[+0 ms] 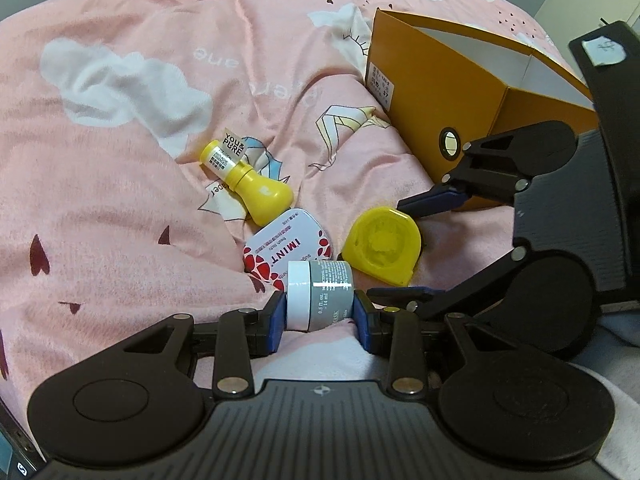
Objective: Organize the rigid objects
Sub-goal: 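Close the left tool on the white jar while the right tool grips the yellow tape measure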
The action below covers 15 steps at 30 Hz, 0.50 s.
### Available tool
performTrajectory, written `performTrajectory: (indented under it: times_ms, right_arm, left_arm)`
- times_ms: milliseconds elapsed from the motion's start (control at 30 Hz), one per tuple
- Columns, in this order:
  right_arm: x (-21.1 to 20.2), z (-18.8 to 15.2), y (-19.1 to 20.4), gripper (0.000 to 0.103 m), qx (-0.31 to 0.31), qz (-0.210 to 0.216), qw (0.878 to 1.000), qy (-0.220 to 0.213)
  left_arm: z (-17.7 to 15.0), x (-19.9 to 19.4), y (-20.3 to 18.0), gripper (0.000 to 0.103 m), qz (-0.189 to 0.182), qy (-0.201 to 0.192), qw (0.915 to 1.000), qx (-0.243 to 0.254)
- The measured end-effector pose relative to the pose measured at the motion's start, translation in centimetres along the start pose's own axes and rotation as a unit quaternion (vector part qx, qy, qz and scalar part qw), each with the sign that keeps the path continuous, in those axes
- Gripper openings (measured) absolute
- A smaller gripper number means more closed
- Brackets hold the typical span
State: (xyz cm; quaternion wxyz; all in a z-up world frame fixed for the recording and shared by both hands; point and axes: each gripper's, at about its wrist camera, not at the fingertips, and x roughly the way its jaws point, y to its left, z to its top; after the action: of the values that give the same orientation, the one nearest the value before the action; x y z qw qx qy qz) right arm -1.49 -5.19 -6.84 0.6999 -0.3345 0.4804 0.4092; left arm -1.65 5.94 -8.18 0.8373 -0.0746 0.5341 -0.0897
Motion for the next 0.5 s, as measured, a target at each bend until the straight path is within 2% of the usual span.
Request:
performTrajectory:
  times_ms: [200,267,500]
  right_arm:
    - [0.92,0.22,-0.04,0.062,0.014,0.001,1.000,0.019]
    - [0.95,0.17,-0.25,0.051,0.021,0.002,1.000,0.021]
    - [0.22,0.13,-0.21,0.051,0.022,-0.005,1.000,0.008]
  left_arm:
    - [-0.06,0.02,-0.07,0.039,0.003,0.001,1.0000,0.003]
    - [-0.06,-0.02,-0.05,0.039,0.002,0.000,1.0000,0.003]
    - [0.01,-0.08,-0.04,0.039,0.000,-0.002,1.0000,0.002]
